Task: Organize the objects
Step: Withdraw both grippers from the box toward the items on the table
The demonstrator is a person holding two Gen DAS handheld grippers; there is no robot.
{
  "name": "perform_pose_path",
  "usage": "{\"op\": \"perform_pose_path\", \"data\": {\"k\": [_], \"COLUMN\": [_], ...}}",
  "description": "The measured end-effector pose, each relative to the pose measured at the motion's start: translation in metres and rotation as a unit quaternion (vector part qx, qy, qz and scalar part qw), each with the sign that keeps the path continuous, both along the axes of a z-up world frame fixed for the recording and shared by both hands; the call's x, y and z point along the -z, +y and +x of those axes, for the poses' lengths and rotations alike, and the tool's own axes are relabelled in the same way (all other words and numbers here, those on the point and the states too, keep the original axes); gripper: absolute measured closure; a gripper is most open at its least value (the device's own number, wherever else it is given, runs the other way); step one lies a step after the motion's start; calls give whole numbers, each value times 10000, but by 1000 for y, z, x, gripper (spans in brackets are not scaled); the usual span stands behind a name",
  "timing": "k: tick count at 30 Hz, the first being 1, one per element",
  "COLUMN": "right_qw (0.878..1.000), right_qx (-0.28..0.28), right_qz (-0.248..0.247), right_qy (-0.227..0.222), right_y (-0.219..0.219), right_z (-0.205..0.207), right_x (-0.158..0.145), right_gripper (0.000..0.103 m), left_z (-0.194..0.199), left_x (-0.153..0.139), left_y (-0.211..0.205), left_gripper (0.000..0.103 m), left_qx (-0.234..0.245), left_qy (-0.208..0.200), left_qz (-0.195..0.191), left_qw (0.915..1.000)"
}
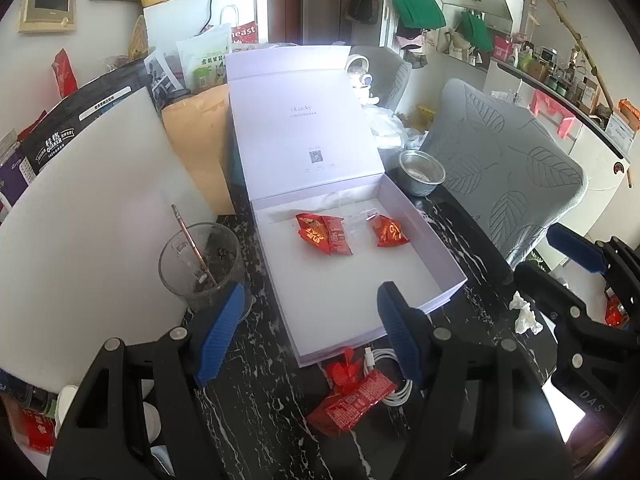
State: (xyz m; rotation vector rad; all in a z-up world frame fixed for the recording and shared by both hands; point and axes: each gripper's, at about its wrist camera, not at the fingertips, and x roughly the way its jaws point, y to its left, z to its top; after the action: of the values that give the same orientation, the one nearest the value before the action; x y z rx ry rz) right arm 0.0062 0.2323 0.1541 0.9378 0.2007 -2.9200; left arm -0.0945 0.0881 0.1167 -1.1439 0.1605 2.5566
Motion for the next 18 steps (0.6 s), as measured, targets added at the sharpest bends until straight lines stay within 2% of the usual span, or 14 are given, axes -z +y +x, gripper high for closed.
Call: {"op": "perform_pose_path", "data": {"k": [18], "right_qw": [9991], "right_qx": [-53], "right_qz": [-296], "right_qy": [-316], "right_y": [-14], "right_z": [48], "right_x": [38], "right_gripper": [49], "left_z": [44], "left_x": [38], "left_y": [-15], "left_gripper": [35], "left_qx": [143], "left_qy": [-325], "left_qz": [-25], "left_qw": [9994]}}
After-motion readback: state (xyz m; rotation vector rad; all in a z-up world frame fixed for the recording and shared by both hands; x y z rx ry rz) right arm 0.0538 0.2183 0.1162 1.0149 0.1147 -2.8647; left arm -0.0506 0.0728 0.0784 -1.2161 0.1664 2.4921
